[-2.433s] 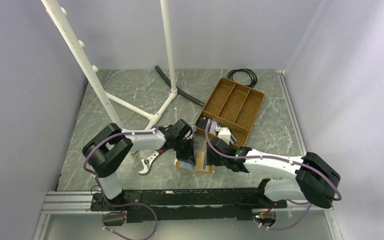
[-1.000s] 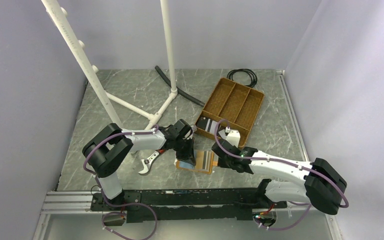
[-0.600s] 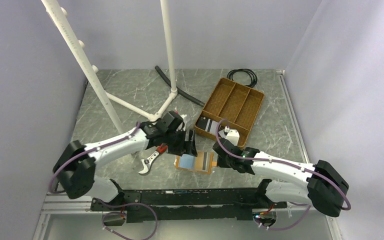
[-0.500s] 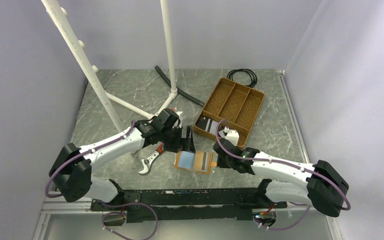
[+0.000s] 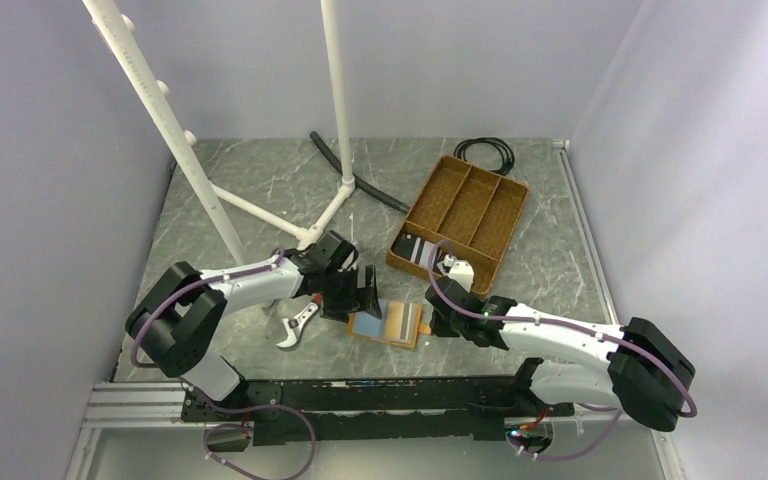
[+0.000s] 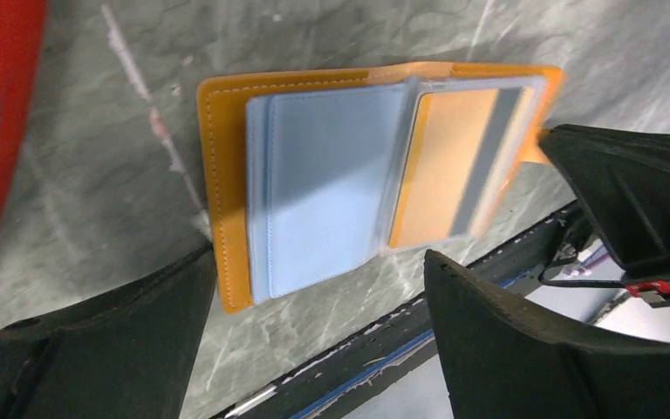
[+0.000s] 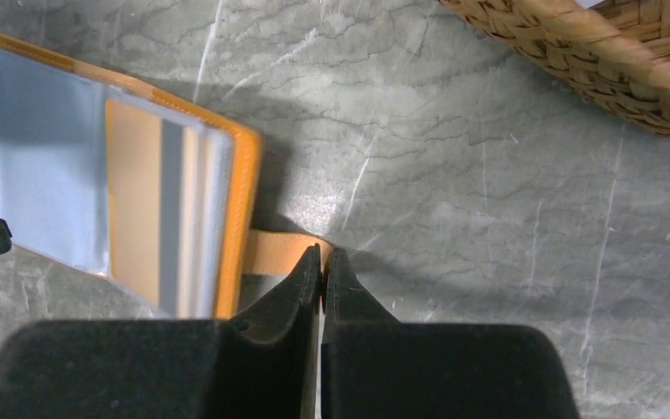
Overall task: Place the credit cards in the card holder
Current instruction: Close the card holder at the center of the board.
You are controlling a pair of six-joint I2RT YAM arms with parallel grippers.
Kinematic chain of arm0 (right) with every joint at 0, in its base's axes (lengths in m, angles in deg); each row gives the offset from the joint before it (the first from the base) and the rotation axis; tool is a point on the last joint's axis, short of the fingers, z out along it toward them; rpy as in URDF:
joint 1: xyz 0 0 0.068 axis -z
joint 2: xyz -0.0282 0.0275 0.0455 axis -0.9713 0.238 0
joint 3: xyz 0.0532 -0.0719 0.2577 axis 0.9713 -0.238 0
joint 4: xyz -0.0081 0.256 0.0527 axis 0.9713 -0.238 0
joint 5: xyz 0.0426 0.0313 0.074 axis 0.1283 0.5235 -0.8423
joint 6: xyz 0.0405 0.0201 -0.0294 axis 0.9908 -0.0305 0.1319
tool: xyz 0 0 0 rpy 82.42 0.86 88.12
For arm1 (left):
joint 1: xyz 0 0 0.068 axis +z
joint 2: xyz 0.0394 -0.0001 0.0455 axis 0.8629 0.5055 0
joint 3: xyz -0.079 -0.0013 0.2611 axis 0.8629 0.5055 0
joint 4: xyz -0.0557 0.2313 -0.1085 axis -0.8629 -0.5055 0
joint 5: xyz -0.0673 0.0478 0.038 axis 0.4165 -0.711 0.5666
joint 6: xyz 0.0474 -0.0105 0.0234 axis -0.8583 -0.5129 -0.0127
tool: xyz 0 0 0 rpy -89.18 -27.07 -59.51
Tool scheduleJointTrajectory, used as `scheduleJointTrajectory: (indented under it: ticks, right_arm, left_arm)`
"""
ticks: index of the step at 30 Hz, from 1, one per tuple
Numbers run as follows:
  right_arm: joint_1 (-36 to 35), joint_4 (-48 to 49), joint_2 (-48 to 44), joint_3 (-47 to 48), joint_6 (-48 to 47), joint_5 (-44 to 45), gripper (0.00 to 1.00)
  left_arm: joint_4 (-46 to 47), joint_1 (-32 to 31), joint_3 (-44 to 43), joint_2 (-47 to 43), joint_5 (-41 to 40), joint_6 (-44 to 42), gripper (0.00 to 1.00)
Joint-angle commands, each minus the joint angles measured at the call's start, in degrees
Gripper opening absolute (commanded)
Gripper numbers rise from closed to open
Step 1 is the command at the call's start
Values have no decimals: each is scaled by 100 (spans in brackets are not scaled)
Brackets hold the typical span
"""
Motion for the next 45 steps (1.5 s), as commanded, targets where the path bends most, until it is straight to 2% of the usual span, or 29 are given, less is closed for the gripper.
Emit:
scheduleJointTrajectory:
  ticks: [1,5,7,11,15,20,24,27,29,32,36,38,40,42,45]
  right_arm:
    - [10,356,96,-35,-84,-167,0]
    - [6,535,104,-94,-36,-299,0]
    - [8,627,73,-155,-8,-386,0]
    - [11,577,10,-164,26,-381,0]
    - [10,485,-28,-137,64,-384,0]
    - [11,188,-38,-39,323,-285,0]
    - [55,-320,-256,14,630,-138,0]
    - [103,-525,-579,-45,766,-182,9]
    - [190,-503,-796,-154,781,-310,18]
    - [342,-391,-1013,-259,677,-544,22]
    - [408,-380,-1252,-244,557,-717,26]
    - [461,-330,-1270,-229,457,-839,25]
    - [504,-292,-1206,-233,428,-919,17]
    - [520,-188,-1125,-262,385,-1025,13]
    - [529,-101,-982,-219,316,-1118,20]
  left_arm:
    - [1040,-71,204,164,660,417,91]
    - [1643,-146,333,-297,871,688,80]
    - [1700,-277,266,-663,681,732,75]
    - [1672,-505,49,-954,527,767,73]
    - [2099,-648,42,-790,676,1000,73]
    - [3007,-727,23,46,1106,1264,72]
    - [3380,-741,69,547,1314,1421,70]
    - [3428,-746,148,730,1350,1412,66]
    - [3444,-741,195,806,1346,1415,62]
    - [3415,-740,305,751,1231,1424,51]
    - [2785,-747,278,600,958,1170,39]
    - [2496,-749,226,611,852,1069,29]
    - [2332,-751,188,655,799,1008,21]
    - [2189,-760,88,718,774,934,17]
    - [1890,-798,0,789,716,858,8]
